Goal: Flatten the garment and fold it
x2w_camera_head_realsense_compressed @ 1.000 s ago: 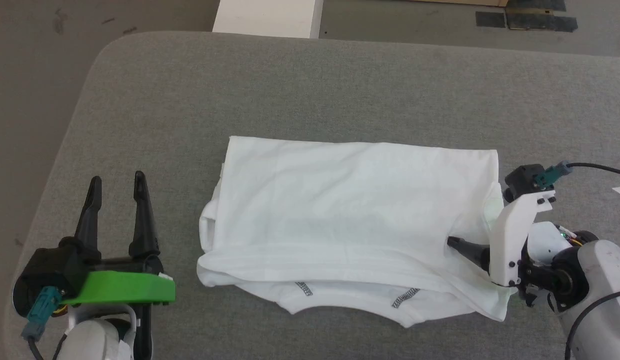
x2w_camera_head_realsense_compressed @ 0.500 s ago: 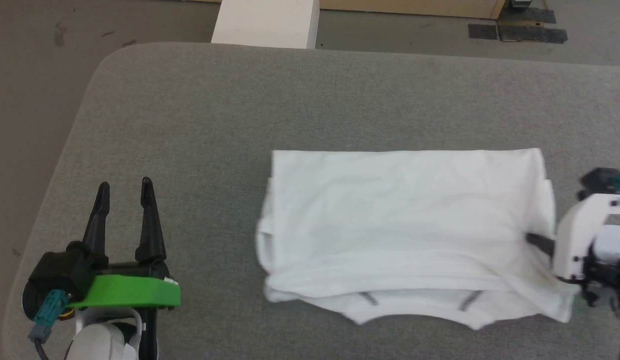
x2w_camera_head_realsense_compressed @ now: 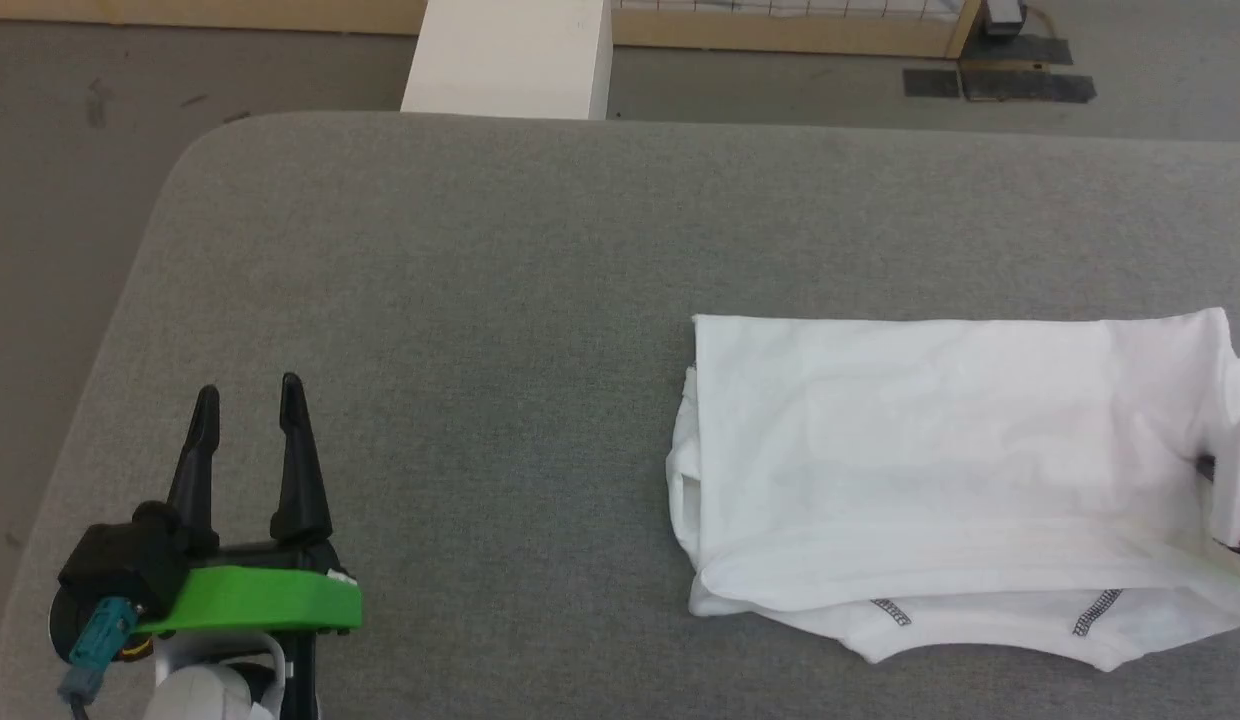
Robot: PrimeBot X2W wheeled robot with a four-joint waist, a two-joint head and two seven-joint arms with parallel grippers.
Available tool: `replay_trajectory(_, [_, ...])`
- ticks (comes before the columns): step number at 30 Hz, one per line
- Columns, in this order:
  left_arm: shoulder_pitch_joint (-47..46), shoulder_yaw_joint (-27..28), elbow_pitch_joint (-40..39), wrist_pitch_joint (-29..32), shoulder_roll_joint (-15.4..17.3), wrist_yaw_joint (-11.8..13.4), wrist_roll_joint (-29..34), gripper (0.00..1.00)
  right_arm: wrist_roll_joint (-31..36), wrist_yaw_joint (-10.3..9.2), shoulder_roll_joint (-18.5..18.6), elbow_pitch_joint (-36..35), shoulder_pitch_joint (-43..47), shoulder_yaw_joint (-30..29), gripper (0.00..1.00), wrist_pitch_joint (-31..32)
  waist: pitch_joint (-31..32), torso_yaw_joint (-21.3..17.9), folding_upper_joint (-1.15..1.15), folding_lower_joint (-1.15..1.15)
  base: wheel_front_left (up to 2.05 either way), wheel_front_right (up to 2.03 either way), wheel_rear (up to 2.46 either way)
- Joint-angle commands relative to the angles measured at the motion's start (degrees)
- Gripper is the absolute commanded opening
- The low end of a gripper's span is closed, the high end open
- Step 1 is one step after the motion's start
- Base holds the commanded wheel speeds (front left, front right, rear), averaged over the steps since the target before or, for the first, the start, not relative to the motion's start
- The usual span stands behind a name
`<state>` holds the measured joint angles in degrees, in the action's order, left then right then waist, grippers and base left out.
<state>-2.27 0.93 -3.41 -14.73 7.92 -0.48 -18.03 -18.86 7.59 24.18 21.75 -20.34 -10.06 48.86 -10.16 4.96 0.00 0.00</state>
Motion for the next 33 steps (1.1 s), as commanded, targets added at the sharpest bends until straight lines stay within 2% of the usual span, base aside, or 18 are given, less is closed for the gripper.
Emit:
replay_trajectory(1, [0.9,0.3,0.0,-0.3,-0.4,-0.5,0.8,1.0,0.2,-0.1,0.2,-2.6,1.4,1.5,0.0,0.6,1.2,-0.7,0.0,0.0,0.0,0.0,0.0])
replay_trajectory(10, [3.8,1.2,-0.3,-0.3,-1.5,-0.8,1.3,1.0,-3.5,-0.1,3.7,-25.7,6.0,12.0,0.0,6.8,4.1,-2.2,0.0,0.0,0.0,0.0,0.0])
replay_trajectory(15, [4.2,1.0,0.0,-0.3,-1.9,-1.5,1.3,1.0,-4.8,-0.1,2.2,-30.3,4.3,18.1,0.0,8.3,4.0,-1.5,0.0,0.0,0.0,0.0,0.0])
replay_trajectory(19, [3.8,0.5,0.3,-0.3,-2.0,-2.1,1.4,1.0,-5.6,-0.1,-0.6,-28.4,2.1,22.2,0.0,8.1,3.6,-0.1,0.0,0.0,0.0,0.0,0.0])
replay_trajectory(25, [3.0,-0.3,1.0,-0.3,-2.2,-2.7,1.6,1.0,-5.8,-0.1,-4.8,-21.1,-1.5,27.8,0.0,5.5,1.9,2.7,0.0,0.0,0.0,0.0,0.0])
replay_trajectory(33, [1.8,-1.3,1.8,-0.3,-2.8,-3.2,1.5,1.0,-5.4,-0.1,-10.1,-11.9,-5.8,31.6,0.0,1.4,-1.1,5.2,0.0,0.0,0.0,0.0,0.0])
